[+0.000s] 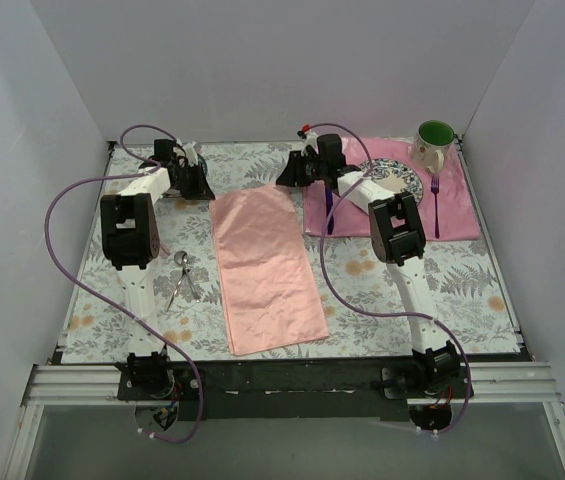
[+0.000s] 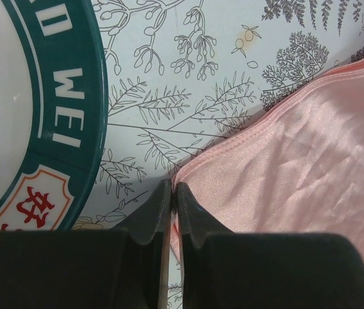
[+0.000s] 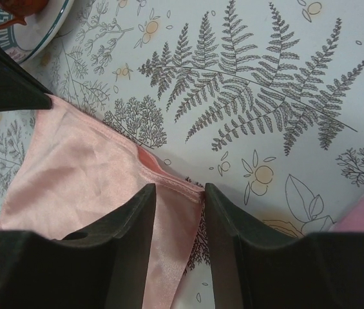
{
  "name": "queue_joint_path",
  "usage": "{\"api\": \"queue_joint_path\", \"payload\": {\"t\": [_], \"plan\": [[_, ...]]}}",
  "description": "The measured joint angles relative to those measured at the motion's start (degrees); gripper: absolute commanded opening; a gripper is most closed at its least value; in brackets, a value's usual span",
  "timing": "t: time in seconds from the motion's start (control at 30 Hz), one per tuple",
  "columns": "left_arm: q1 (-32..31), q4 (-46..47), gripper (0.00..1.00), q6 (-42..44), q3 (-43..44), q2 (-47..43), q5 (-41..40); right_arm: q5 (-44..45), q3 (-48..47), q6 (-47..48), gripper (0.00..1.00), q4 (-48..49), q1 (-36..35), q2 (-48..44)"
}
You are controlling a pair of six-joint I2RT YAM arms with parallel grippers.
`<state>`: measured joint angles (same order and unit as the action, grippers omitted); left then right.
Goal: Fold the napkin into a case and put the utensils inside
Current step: Pick up the rectangle-folded napkin from the folded-napkin.
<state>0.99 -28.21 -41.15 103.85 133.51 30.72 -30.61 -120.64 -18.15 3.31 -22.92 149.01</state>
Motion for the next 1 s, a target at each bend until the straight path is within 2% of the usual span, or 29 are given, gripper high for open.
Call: {"api": "queue_joint_path", "payload": {"t": [0.33, 0.47, 0.63, 0.9, 1.0], "plan": [[0.0, 0.0, 0.00, 0.3, -0.1, -0.1, 0.0, 3.0, 1.0, -7.5, 0.43, 0.0, 1.4, 0.0], [0.0, 0.0, 0.00, 0.4, -0.1, -0.1, 0.0, 2.8, 1.8, -9.2, 0.34, 0.7, 1.6, 0.0], [0.0, 0.0, 0.00, 0.5, -0.1, -0.1, 0.0, 1.5, 2.4, -11.1, 0.30, 1.4, 1.5, 0.0], [0.0, 0.0, 0.00, 0.4, -0.1, -0.1, 0.0, -0.1, 2.4, -12.3, 0.01, 1.6, 1.5, 0.5], [0.0, -0.1, 0.00, 0.5, -0.1, -0.1, 0.1, -0.4, 2.4, -12.5, 0.01, 1.7, 1.5, 0.5]]}}
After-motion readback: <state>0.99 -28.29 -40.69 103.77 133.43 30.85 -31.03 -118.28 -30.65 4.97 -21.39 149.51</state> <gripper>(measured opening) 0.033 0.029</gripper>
